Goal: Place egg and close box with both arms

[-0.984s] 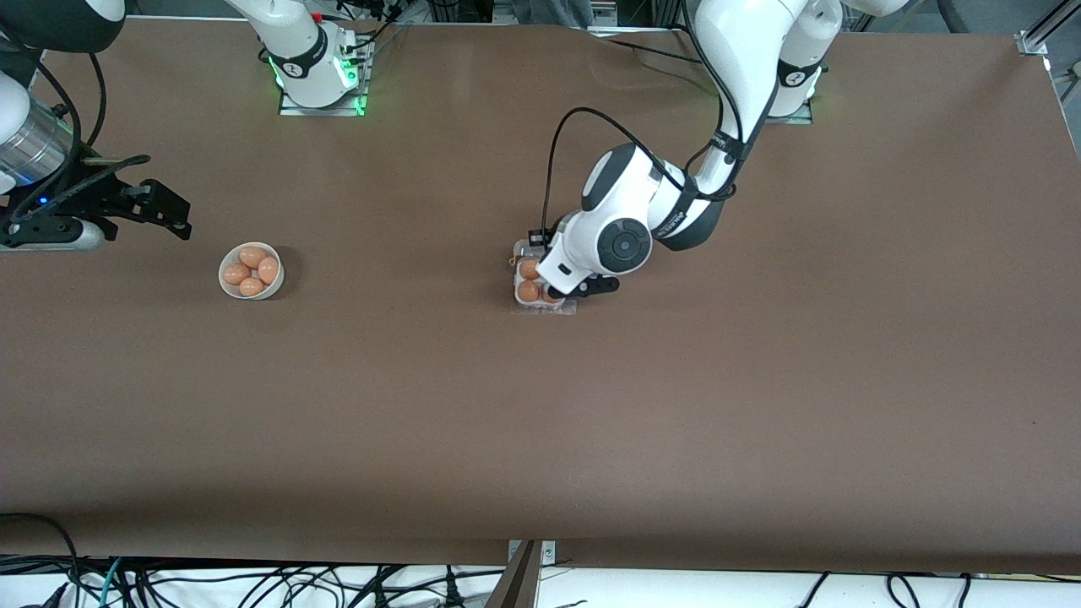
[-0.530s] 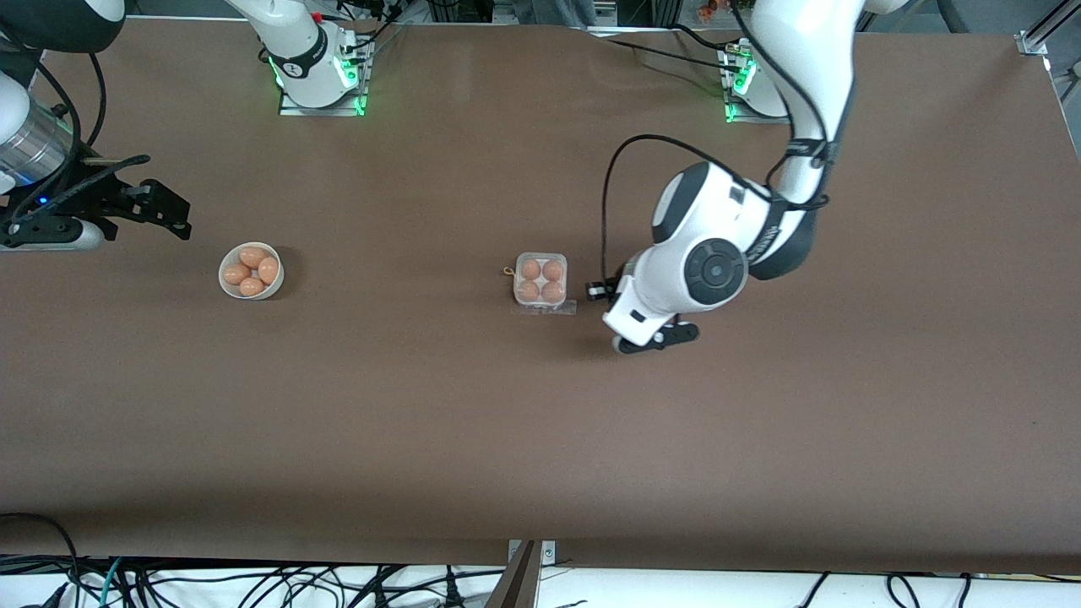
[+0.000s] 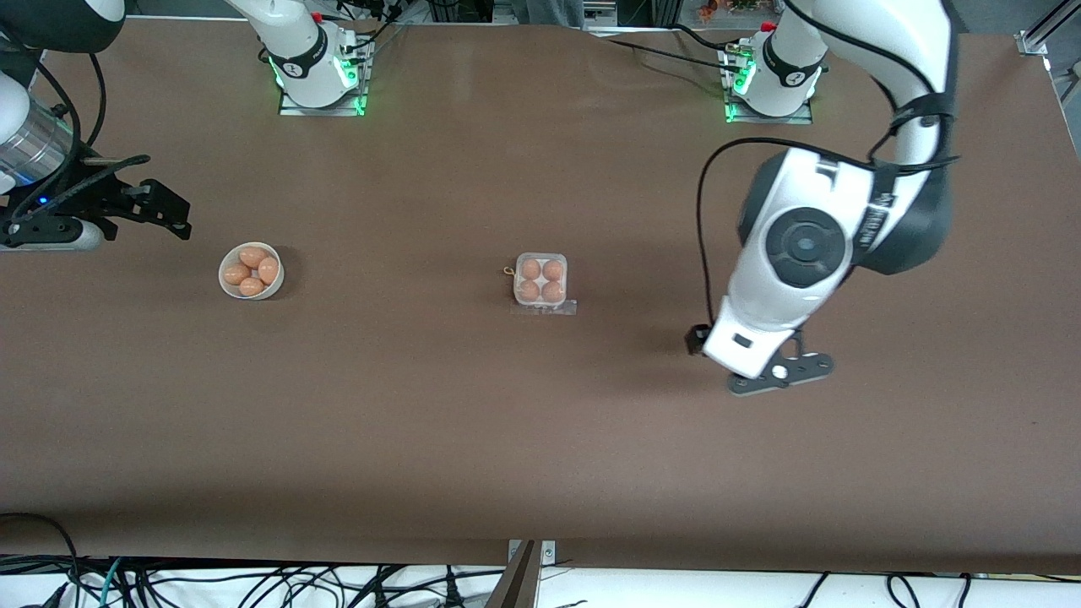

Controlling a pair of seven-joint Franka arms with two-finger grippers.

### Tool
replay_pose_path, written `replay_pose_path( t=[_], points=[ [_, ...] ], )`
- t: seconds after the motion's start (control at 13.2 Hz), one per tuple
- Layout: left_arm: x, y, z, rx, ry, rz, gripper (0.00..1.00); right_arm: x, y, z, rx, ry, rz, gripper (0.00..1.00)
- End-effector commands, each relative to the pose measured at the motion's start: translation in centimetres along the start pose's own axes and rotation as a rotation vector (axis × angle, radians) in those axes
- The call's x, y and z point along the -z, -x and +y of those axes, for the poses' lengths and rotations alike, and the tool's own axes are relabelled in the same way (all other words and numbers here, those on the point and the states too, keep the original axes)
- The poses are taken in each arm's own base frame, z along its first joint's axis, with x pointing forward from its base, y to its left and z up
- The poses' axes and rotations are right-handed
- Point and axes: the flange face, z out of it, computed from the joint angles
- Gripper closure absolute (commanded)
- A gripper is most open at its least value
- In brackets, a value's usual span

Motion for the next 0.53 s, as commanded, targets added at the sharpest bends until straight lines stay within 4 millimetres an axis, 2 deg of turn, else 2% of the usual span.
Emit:
replay_pose_path(
  t=[0.0,0.08,0.15,0.3,0.45],
  points=[
    [0.6,-2.3,-5.3,-0.019,-0.025,-0.032,0.00,0.3,0.4,0.0,0.006,0.003,0.002,0.00],
    [1.8,-2.9,-7.0,-0.028,-0.018,-0.028,0.00,0.3,0.4,-0.1,0.009,0.003,0.002,0.00],
    [4.1,-3.1,-8.8,-0.028,-0.005,0.000,0.00,0.3,0.4,-0.1,0.009,0.003,0.002,0.00],
    [6.7,-3.5,-14.0,-0.049,0.023,0.013,0.00,0.3,0.4,-0.1,0.009,0.003,0.002,0.00],
    [9.0,-3.1,-20.1,-0.077,0.060,0.019,0.00,0.3,0.4,-0.2,0.012,0.003,0.002,0.00]
  ],
)
